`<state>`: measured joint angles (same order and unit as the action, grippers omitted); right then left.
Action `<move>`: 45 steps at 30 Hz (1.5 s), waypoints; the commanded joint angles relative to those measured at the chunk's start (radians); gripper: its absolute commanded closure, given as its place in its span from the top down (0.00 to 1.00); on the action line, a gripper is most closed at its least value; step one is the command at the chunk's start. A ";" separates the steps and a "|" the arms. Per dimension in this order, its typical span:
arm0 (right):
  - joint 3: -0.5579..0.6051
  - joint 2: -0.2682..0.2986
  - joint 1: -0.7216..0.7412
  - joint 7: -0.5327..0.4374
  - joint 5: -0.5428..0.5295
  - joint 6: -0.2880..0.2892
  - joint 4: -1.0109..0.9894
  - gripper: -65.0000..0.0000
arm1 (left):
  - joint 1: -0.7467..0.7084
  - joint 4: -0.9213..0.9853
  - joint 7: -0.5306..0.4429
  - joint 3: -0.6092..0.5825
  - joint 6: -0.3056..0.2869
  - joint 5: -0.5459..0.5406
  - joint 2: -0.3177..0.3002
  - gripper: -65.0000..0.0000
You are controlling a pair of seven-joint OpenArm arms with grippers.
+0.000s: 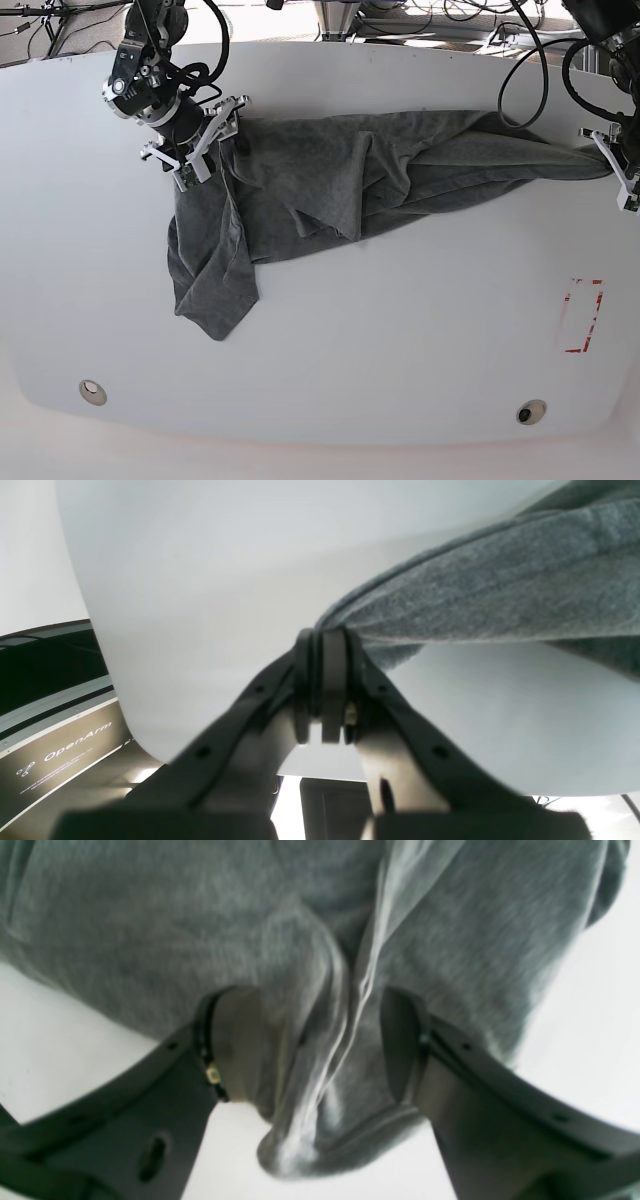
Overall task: Fold the T-shirt properly
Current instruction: 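Lower the right gripper with the collar onto the hanging shirt body, then regrip the grey shirt fabric with the right gripper near the collar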
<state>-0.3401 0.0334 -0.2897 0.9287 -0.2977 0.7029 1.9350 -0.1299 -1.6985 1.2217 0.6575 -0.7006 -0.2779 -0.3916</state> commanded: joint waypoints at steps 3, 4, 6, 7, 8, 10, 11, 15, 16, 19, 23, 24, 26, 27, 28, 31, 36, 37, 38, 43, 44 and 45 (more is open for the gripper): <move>-0.047 0.004 0.062 -0.020 -0.036 -0.005 0.022 0.55 | 0.011 -0.015 -0.009 0.005 0.002 0.006 -0.027 0.00; -0.055 0.004 0.076 -0.020 -0.034 -0.005 0.021 0.55 | 0.011 -0.015 -0.009 0.005 0.002 0.006 -0.027 0.00; -0.063 0.003 0.109 -0.020 -0.024 -0.005 0.016 0.55 | 0.011 -0.015 -0.009 0.005 0.002 0.006 -0.027 0.00; -0.064 0.003 0.129 -0.020 -0.022 -0.005 0.010 0.55 | 0.011 -0.015 -0.009 0.005 0.002 0.006 -0.027 0.00; -0.069 0.004 0.148 -0.018 -0.021 -0.005 -0.003 0.55 | 0.011 -0.015 -0.009 0.005 0.002 0.006 -0.027 0.00; -0.078 0.007 0.188 -0.018 -0.007 -0.005 -0.027 0.55 | 0.011 -0.015 -0.009 0.005 0.002 0.006 -0.027 0.00; -0.083 0.009 0.211 -0.018 0.005 -0.005 -0.044 0.55 | 0.011 -0.016 -0.009 0.005 0.002 0.006 -0.027 0.00; -0.080 0.023 0.298 -0.018 0.056 -0.005 -0.119 0.55 | 0.011 -0.016 -0.009 0.005 0.002 0.006 -0.027 0.00; -0.075 0.026 0.321 -0.018 0.071 -0.005 -0.141 0.55 | 0.011 -0.018 -0.009 0.005 0.002 0.006 -0.027 0.00; -0.037 0.030 0.370 -0.018 0.117 -0.005 -0.194 0.55 | 0.011 -0.018 -0.009 0.005 0.002 0.006 -0.027 0.00; 0.039 0.041 0.404 -0.018 0.180 -0.005 -0.217 0.55 | 0.011 -0.018 -0.009 0.005 0.002 0.006 -0.027 0.00; 0.066 0.041 0.406 -0.018 0.200 -0.005 -0.217 0.55 | 0.011 -0.018 -0.009 0.005 0.002 0.006 -0.027 0.00; 0.111 0.040 0.407 -0.018 0.233 -0.005 -0.220 0.55 | 0.011 -0.016 -0.009 0.005 0.002 0.006 -0.027 0.00; 0.134 0.038 0.407 -0.018 0.254 -0.005 -0.223 0.55 | 0.011 -0.016 -0.009 0.005 0.002 0.006 -0.027 0.00; 0.148 0.036 0.407 -0.020 0.271 -0.005 -0.225 0.55 | 0.011 -0.016 -0.009 0.005 0.002 0.006 -0.027 0.00; 0.171 0.013 0.407 -0.029 0.322 -0.005 -0.254 0.55 | 0.011 -0.016 -0.009 0.005 0.002 0.006 -0.027 0.00; 0.154 -0.010 0.406 -0.102 0.394 -0.005 -0.309 0.55 | 0.011 -0.016 -0.009 0.005 0.002 0.006 -0.025 0.00; 0.154 -0.011 0.406 -0.118 0.406 -0.005 -0.329 0.55 | 0.011 -0.016 -0.009 0.005 0.002 0.006 -0.025 0.00; 0.152 -0.011 0.406 -0.125 0.411 -0.005 -0.342 0.55 | 0.011 -0.016 -0.009 0.005 0.002 0.006 -0.025 0.00; 0.118 -0.011 0.406 -0.176 0.418 -0.005 -0.417 0.55 | 0.011 -0.015 -0.009 0.005 0.002 0.006 -0.025 0.00; 0.108 -0.011 0.406 -0.184 0.418 -0.005 -0.424 0.55 | 0.011 -0.015 -0.009 0.005 0.002 0.006 -0.025 0.00; 0.097 -0.011 0.407 -0.190 0.418 -0.005 -0.431 0.55 | 0.011 -0.015 -0.009 0.005 0.002 0.006 -0.025 0.00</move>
<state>-0.2256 0.0132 0.0963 0.7765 0.1280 0.6991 1.4975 -0.1295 -1.6989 1.2217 0.6575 -0.7002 -0.2741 -0.3912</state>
